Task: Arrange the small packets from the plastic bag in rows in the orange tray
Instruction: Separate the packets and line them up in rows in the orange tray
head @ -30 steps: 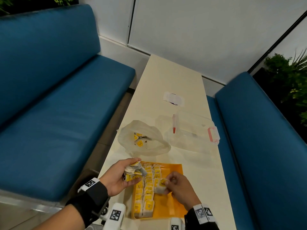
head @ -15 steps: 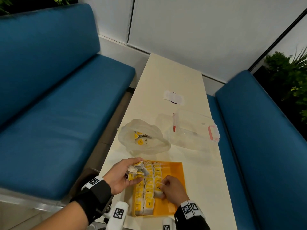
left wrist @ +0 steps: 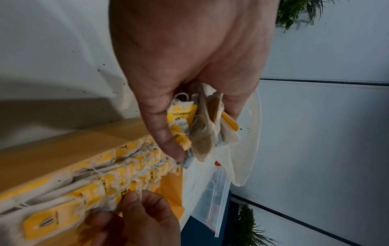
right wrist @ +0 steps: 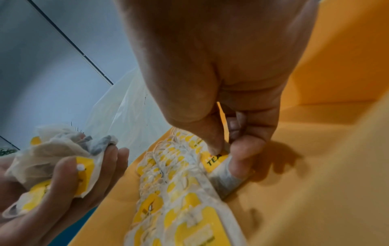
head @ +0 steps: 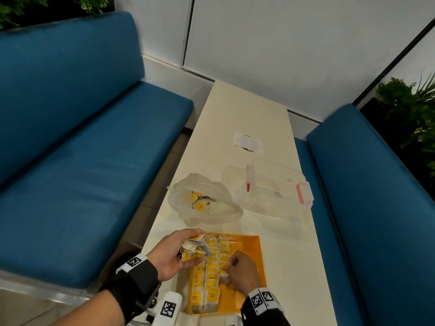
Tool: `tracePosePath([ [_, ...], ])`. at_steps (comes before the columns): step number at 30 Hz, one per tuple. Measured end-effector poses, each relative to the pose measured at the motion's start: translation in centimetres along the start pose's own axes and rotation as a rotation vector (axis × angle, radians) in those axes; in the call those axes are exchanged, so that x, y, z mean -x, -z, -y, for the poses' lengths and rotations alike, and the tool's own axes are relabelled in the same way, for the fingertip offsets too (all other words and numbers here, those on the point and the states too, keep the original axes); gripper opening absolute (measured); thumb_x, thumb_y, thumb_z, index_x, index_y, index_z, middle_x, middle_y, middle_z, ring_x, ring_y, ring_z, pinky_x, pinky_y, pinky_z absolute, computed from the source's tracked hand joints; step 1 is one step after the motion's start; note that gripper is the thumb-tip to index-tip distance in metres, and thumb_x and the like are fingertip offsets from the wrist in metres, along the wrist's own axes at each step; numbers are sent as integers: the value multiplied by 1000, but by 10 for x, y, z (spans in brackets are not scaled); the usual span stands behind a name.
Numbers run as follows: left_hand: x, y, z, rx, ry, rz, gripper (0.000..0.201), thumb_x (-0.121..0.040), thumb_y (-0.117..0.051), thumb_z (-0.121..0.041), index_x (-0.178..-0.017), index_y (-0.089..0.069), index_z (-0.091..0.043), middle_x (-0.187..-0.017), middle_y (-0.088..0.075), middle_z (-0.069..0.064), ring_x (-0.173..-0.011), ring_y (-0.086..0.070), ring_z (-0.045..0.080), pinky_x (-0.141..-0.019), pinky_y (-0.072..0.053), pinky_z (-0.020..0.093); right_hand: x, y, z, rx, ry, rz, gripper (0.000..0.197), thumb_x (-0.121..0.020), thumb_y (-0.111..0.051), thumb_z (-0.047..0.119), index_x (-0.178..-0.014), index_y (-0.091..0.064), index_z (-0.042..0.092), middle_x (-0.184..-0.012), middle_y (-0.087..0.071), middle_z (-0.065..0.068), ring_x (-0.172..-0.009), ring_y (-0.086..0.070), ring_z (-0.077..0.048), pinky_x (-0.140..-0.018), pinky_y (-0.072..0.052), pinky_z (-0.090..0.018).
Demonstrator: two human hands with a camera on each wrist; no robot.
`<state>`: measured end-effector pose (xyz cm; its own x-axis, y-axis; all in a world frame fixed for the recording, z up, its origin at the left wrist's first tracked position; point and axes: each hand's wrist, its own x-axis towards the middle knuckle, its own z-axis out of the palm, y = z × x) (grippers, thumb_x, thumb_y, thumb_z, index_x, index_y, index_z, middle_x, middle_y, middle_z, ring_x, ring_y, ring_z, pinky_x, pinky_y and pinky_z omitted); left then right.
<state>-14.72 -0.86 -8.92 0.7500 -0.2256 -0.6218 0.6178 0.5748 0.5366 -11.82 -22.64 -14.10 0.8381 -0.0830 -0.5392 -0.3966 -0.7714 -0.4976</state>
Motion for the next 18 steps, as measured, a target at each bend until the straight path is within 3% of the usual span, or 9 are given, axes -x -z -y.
tracePosePath([
  [8,-6,4,4,17,-1,-42,45,-85,-75,-25,-123,-69,-1,-105,-74,22,-88,-71,28,-82,-59,43,-13,-11,-11,39,0,-54,11,-86,-58,15,-80,-53,23,-83,-68,-2,-74,-71,-27,-70,-61,-47],
  [13,-5,3,2,11,12,-21,43,-83,-76,-28,-115,-70,1,-116,-71,28,-95,-69,30,-82,-59,42,-11,-8,-11,25,6,-45,12,-83,-59,15,-80,-50,22,-83,-67,-4,-72,-71,-29,-66,-61,-46],
  [15,-2,1,0,-19,28,33,33,-89,-71,-30,-107,-69,-3,-116,-69,32,-97,-68,28,-81,-58,39,-3,0,-2,39,36,-56,12,-82,-59,14,-82,-49,21,-84,-65,-3,-74,-68,-26,-62,-56,-40],
  [18,-1,-1,-3,-27,31,39,29,-93,-66,-30,-107,-69,-5,-114,-70,32,-94,-71,28,-81,-57,38,10,19,17,78,198,-153,8,-88,-60,15,-90,-55,21,-88,-63,3,-77,-58,-12,-62,-44,-22],
])
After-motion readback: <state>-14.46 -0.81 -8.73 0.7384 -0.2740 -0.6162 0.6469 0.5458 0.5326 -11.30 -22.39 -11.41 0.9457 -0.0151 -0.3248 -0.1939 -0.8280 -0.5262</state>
